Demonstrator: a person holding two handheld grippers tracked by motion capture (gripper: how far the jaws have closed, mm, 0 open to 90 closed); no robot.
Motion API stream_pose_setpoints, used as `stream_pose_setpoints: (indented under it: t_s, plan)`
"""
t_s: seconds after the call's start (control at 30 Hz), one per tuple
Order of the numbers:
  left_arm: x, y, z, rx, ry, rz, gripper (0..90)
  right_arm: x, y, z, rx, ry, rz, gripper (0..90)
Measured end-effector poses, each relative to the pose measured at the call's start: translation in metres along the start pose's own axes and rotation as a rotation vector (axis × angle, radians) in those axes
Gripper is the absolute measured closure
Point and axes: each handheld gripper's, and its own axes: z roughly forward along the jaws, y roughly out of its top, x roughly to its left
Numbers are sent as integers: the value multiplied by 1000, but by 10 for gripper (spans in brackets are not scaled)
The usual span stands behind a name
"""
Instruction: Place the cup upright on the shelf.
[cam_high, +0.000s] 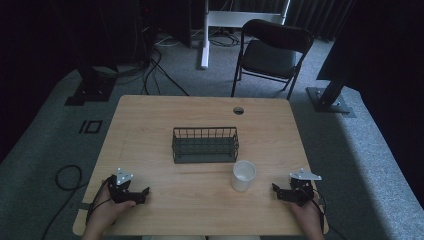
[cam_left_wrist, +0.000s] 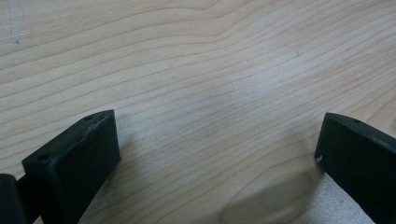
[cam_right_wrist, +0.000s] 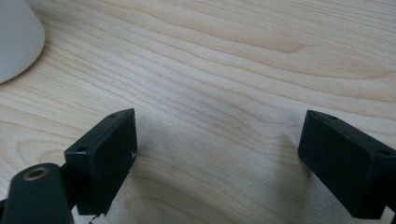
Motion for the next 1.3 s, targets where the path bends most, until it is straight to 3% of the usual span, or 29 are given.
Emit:
stream_pose_setpoints:
  t_s: [0.67,0.97,1.17,1.3]
  plan:
    - [0,-2,-2,3,-20,22,2,0,0,0,0,0,0,113]
    - [0,-3,-3,1,-52,65,3,0,0,0,0,0,1,113]
    - [-7,0,-2,9,-79,102,3,0,0,0,0,0,1,113]
    - [-9,2,-1,10,-73,111,3,0,0,0,0,0,1,112]
